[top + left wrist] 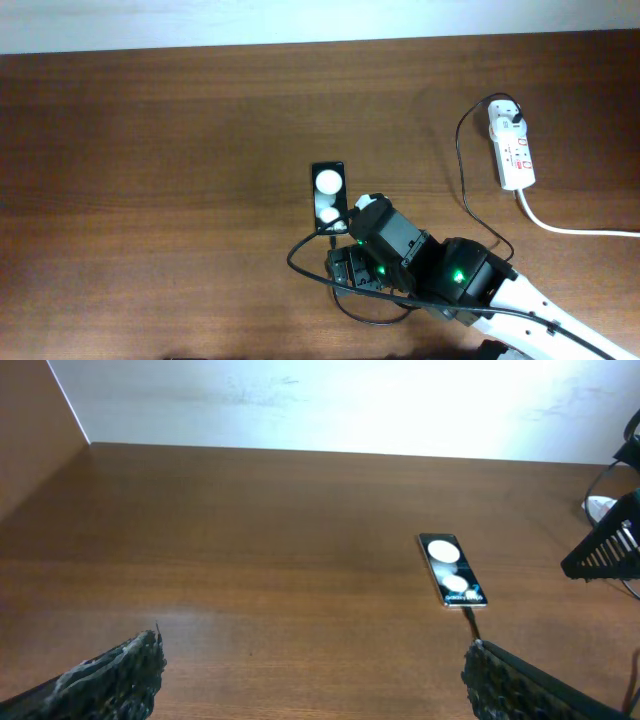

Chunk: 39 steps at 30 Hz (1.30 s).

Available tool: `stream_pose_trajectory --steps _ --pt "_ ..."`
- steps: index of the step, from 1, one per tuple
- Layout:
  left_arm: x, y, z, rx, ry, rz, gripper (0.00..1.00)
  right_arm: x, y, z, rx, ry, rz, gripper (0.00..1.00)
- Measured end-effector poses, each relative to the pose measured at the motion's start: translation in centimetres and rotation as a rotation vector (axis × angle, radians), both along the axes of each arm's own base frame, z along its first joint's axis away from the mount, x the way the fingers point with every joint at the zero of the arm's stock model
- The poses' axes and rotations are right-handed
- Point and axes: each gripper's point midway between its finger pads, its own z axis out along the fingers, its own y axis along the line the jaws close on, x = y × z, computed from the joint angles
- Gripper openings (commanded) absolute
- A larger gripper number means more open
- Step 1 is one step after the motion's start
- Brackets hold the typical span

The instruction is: Plug charger to phone and switch on socket

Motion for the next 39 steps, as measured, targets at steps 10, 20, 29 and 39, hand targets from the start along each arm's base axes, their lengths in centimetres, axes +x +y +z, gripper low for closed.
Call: stream_pose_trajectory --steps 10,20,29,39 --pt "1.2 -0.1 5.3 -0.014 -0.223 0.003 0.99 0.0 0.0 0.0 0.0 0.0 0.0 0.99" --pt "7.9 -0.5 5.0 -0.018 -0.289 0.003 0.99 0.0 0.0 0.0 0.0 0.0 0.0 0.99" --pt "14.1 -0.9 -2.3 -0.01 -0.152 0.003 0.99 0.0 0.0 0.0 0.0 0.0 0.0 0.99" --pt "15.0 -0.9 -3.4 -0.01 -0.143 0.004 0.99 1.2 0.1 0.5 0.005 -0.056 -0.023 0.99"
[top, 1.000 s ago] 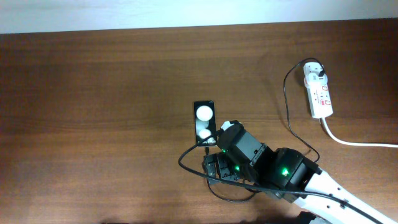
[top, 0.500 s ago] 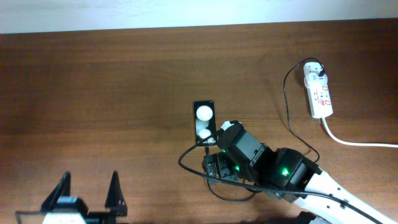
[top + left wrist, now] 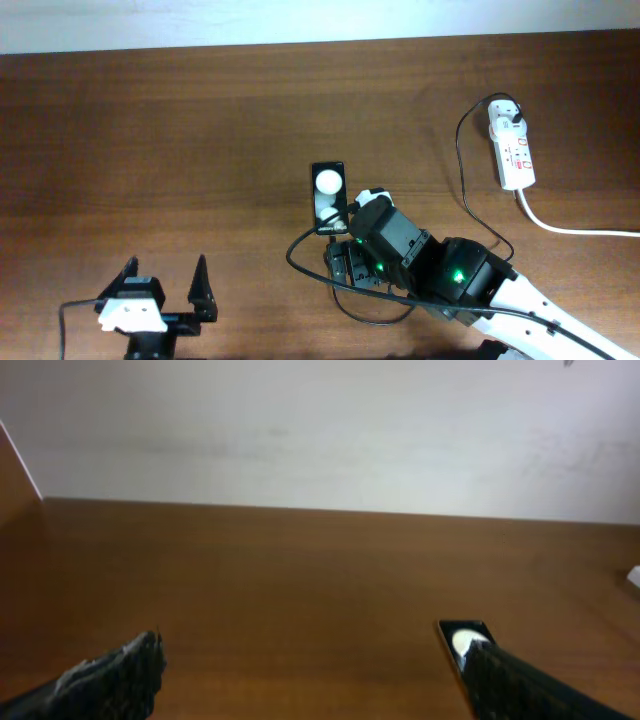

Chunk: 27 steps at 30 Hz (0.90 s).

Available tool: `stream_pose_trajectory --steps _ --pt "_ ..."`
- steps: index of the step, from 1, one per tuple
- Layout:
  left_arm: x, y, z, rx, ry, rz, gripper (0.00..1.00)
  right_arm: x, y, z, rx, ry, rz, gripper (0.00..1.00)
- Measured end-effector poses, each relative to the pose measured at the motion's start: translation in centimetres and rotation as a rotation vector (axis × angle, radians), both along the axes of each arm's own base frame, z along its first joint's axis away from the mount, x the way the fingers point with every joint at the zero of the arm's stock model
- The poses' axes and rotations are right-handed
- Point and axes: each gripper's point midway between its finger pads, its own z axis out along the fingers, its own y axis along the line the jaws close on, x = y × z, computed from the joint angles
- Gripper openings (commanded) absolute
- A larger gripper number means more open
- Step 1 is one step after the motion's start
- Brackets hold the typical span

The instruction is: Plug charger to phone and switch on socket

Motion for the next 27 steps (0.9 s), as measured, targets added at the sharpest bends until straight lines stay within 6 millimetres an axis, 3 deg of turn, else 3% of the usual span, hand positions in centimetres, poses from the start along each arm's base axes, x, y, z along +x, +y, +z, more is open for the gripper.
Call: stream_pose_trajectory --steps 5,16,23,24,27 --pt "2.2 -0.1 -3.1 0.002 0.029 0.0 0.99 0.0 0.0 0.0 0.001 -0.001 0.0 0.99" --pt "5.7 -0.4 -6.4 -0.006 -0.046 0.0 0.99 0.2 0.2 0.2 0.01 -0.009 0.0 0.99" --pt "5.9 -0.4 -7.4 -0.005 -0.031 0.0 0.99 0.2 0.2 0.2 0.011 -0.009 0.0 0.99" --pt "5.9 -0.4 -7.4 -0.005 -0.031 0.0 0.99 0.2 0.2 0.2 0.011 -0.009 0.0 0.96" --pt "6.1 -0.4 -8.2 -0.004 -0.016 0.0 0.99 0.8 0.8 0.7 0.038 -0.04 0.002 0.55"
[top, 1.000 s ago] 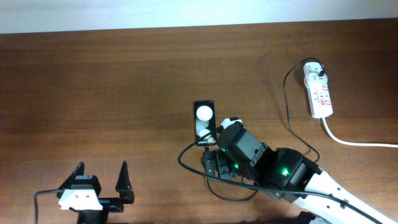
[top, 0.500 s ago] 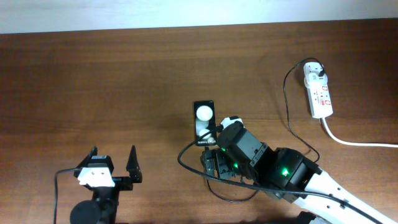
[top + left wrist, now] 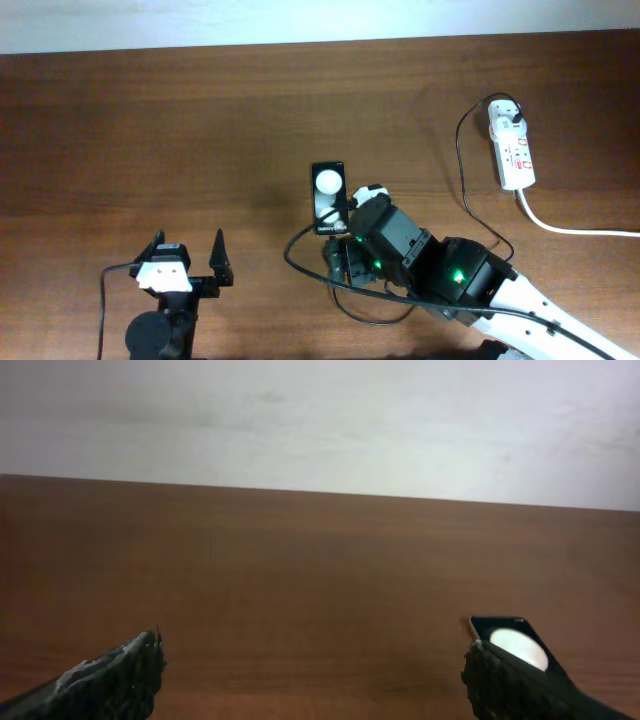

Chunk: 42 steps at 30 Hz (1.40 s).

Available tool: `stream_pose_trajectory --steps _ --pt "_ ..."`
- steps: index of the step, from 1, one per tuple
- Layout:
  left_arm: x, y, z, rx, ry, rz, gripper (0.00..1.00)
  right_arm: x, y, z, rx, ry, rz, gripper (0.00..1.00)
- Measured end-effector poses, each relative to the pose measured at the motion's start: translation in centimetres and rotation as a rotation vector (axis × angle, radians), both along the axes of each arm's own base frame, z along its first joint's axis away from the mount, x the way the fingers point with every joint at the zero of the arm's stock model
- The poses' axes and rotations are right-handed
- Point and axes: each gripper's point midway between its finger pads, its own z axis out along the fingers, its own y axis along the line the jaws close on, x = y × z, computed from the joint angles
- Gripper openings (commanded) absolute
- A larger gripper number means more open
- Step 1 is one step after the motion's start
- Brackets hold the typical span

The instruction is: Plug charger to phone and switch on socket

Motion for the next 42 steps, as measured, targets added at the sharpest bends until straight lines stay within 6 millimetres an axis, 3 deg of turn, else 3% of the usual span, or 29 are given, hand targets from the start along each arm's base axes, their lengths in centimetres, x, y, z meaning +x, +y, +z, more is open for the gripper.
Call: stream_pose_trajectory --steps 7,10,12,15,18,22,26,30,34,37,42 --pt "0.4 0.0 -2.4 0.003 0.045 0.0 0.99 0.6 0.1 0.3 0.006 -0.028 -0.013 0.17" --pt "0.8 0.0 -2.9 0.002 0.026 0.0 0.99 0.6 0.0 0.3 0.003 -0.028 -0.015 0.07" --pt "1.0 -0.1 -2.2 -0.001 -0.013 0.0 0.99 0.5 -0.7 -0.1 -0.022 -0.011 -0.026 0.04" --pt "1.0 -0.1 -2.4 -0.001 -0.014 0.0 0.99 1.2 -3.4 0.4 -0.07 0.033 -0.104 0.04" --pt "1.1 -0.1 -2.4 -0.001 -0.016 0.0 0.99 2.6 -6.3 3.1 -0.069 0.039 -0.212 0.04" --pt "1.1 -0.1 -2.3 -0.001 -0.021 0.0 0.99 4.2 -11.6 7.3 -0.054 0.03 -0.405 0.04" --pt "1.1 -0.1 -2.3 -0.001 -0.021 0.0 0.99 4.2 -17.6 9.2 -0.064 0.059 -0.62 0.04" --pt "1.1 -0.1 -2.3 -0.001 -0.018 0.0 0.99 3.7 -23.2 8.7 -0.084 0.109 -0.837 0.04" --pt "1.1 -0.1 -2.3 -0.001 -0.019 0.0 0.99 3.6 -27.1 8.6 -0.081 0.12 -0.988 0.04" --pt "1.1 -0.1 -2.3 -0.001 -0.019 0.0 0.99 4.3 -29.2 7.1 -0.106 0.186 -1.054 0.04" --pt "1.1 -0.1 -2.4 -0.001 -0.018 0.0 0.99 6.7 -30.8 4.3 -0.152 0.302 -1.058 0.04"
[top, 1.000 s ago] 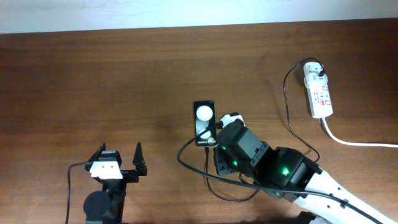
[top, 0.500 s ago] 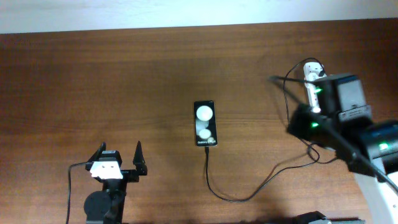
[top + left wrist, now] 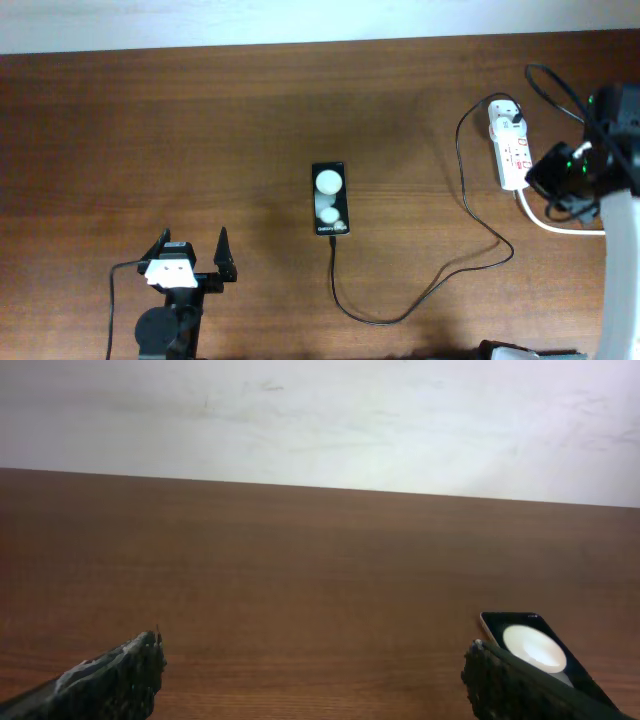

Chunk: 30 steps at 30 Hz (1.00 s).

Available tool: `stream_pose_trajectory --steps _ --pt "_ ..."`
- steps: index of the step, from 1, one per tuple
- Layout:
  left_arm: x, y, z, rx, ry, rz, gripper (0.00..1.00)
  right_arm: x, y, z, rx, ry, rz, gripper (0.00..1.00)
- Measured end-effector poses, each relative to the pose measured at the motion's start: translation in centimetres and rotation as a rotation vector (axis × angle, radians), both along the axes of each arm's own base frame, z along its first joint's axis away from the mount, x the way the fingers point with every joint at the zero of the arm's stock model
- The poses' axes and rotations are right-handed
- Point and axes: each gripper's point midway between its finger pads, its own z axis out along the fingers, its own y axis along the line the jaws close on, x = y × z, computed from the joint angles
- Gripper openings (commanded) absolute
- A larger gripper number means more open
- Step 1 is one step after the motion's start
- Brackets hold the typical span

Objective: Plug charger to phone and switch on socket
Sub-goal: 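Move the right gripper over the white power strip's switch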

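The black phone (image 3: 331,199) lies flat mid-table, two white light reflections on its screen; the left wrist view shows it at the lower right (image 3: 535,650). A black charger cable (image 3: 372,320) leaves the phone's near edge, loops right and climbs to a plug in the white power strip (image 3: 514,152) at the far right. My right gripper (image 3: 550,180) sits just right of the strip; its jaws are too small to read. My left gripper (image 3: 190,262) is open at the front left, holding nothing, well left of the phone. Its fingers (image 3: 110,680) frame bare wood.
A thick white cord (image 3: 570,229) runs from the power strip off the right edge. A pale wall (image 3: 320,420) stands behind the table's far edge. The brown wooden tabletop (image 3: 150,130) spreads left of the phone.
My right arm has left the phone's near end and now stands at the far right beside the power strip. The cable lies free, its end at the phone. The left gripper barely shifted.
At first my right gripper was at the phone's near end with the cable looped under it, and the left arm was outside the overhead view. The open left gripper then appeared at the front left and edged right. Now the right arm is at the strip.
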Motion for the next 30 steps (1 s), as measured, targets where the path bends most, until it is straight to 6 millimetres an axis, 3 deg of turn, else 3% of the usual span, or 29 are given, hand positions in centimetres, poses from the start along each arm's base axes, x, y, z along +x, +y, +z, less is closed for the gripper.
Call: stream_pose_trajectory --steps 5,9,14,18,25,30 --pt "0.0 0.0 0.0 0.0 0.0 0.0 0.99 3.7 -2.8 -0.5 0.014 0.023 -0.046 0.04" --pt "0.0 0.0 -0.1 0.0 0.001 0.0 0.99 4.9 -5.5 -0.1 0.016 0.007 -0.111 0.04" --pt "0.0 0.0 -0.1 0.0 0.001 0.0 0.99 7.2 -9.0 1.9 0.005 -0.162 -0.176 0.04" --pt "0.0 0.0 -0.1 0.0 0.002 0.0 0.99 9.8 -9.7 1.8 0.063 -0.253 -0.163 0.04" --pt "0.0 0.0 -0.1 0.0 0.002 0.0 0.99 12.7 -10.3 -6.6 0.182 -0.098 -0.164 0.04" --pt "0.0 0.0 -0.1 0.0 0.002 0.0 0.99 14.4 -10.9 -11.2 0.218 -0.05 -0.165 0.04"
